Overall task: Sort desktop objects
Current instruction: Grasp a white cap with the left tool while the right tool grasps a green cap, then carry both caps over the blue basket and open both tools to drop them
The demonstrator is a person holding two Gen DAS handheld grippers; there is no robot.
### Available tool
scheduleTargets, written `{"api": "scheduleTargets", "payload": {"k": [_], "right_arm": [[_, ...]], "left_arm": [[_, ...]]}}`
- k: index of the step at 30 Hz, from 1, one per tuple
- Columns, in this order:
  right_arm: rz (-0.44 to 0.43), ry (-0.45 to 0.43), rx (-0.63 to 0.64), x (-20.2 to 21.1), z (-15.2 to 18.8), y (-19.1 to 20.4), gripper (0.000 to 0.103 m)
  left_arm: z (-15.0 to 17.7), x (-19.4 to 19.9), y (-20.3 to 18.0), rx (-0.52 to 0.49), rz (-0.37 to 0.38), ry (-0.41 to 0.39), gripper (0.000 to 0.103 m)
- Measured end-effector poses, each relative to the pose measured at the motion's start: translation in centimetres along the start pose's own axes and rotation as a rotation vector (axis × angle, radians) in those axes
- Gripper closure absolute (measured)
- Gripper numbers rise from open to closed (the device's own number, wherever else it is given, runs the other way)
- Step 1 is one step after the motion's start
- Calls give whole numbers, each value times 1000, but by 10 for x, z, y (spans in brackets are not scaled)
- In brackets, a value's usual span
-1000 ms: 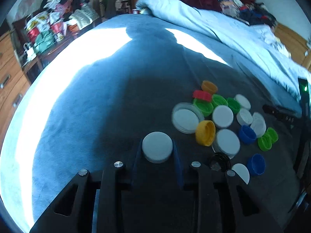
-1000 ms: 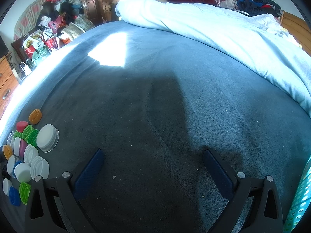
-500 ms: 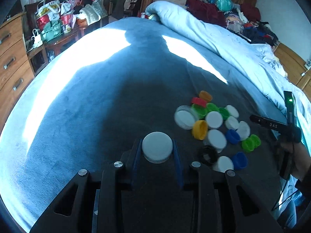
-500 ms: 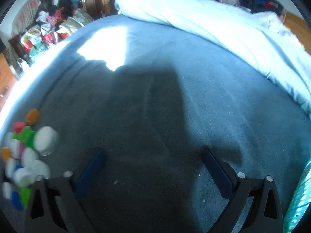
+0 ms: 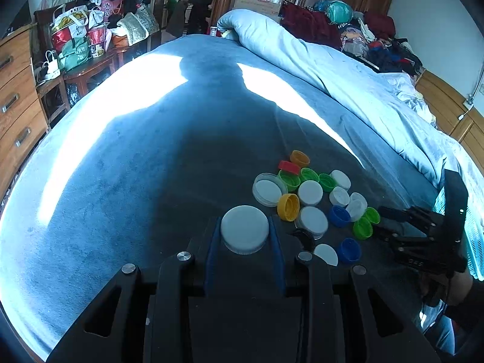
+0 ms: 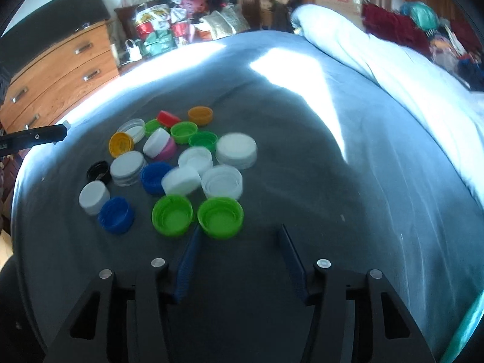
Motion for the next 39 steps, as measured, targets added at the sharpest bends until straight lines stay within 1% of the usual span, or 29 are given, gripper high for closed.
{"api": "scheduleTargets", "payload": {"k": [3,6,7,8,10,11,12,14,15,16,18,20,21,23,25,28,30,32,35,39], "right_arm": [[-22,-21,24,-5,-7,0,44],[-43,-3,30,-16,-12,-1,46],[-41,6,27,-16,-11,-2,55],[-30,19,23,-15,-10,-2,71],[-22,42,-8,-11,-11,-4,71],[-12,47,-23,-5,-13,-5,72],[-4,39,-33,3,-17,-3,72],[23,22,-80,23,-25,-5,71],[34,1,-114,34,-31,-6,71],[44,-17,-125,42,-36,-7,71],[75,-65,-153,61,-50,-7,71],[83,-77,-197,77,-58,-11,71],[101,-86,-213,88,-62,-14,71],[129,-99,-224,105,-68,-20,71],[158,-109,-248,121,-71,-31,71],[198,-126,-286,150,-71,-53,71],[235,-136,-303,169,-68,-73,71],[272,-142,-330,188,-60,-96,71],[343,-142,-363,216,-42,-137,71],[429,-132,-424,250,-13,-190,71]], "left_arm": [[-1,-7,-2,-6,8,5,76],[-5,-20,-5,-24,-1,35,76],[-5,-23,-5,-23,-2,55,76],[-8,-24,-7,-27,-13,64,76],[-15,-20,-14,-57,-57,61,76],[-18,-18,-18,-52,-58,61,77],[-24,-11,-23,-52,-62,43,77],[-32,-2,-32,-69,-71,17,77],[-35,2,-36,-70,-75,6,77],[-39,5,-41,-66,-66,-8,77],[-46,14,-53,-74,-71,-43,77],[-52,22,-65,-68,-89,-51,77],[-54,30,-73,-62,-98,-57,77],[-58,40,-88,-62,-93,-66,77],[-60,45,-104,-74,-109,-50,77],[-61,42,-129,-78,-91,-21,77],[-63,40,-155,-115,-68,-26,77],[-62,34,-178,-143,-45,-21,77],[-60,22,-222,-203,6,-1,76],[-56,9,-279,-282,60,15,76]]}}
Point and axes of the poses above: each gripper's, at about its wrist camera, not at the fingertips, and x roughly against the way its jaws point, y to its left, z to its underside, the point moved 5 cm from there along -x, roughly the way its jaws point, and after that the axes turned 12 degrees about z, right-handed, at the moved point
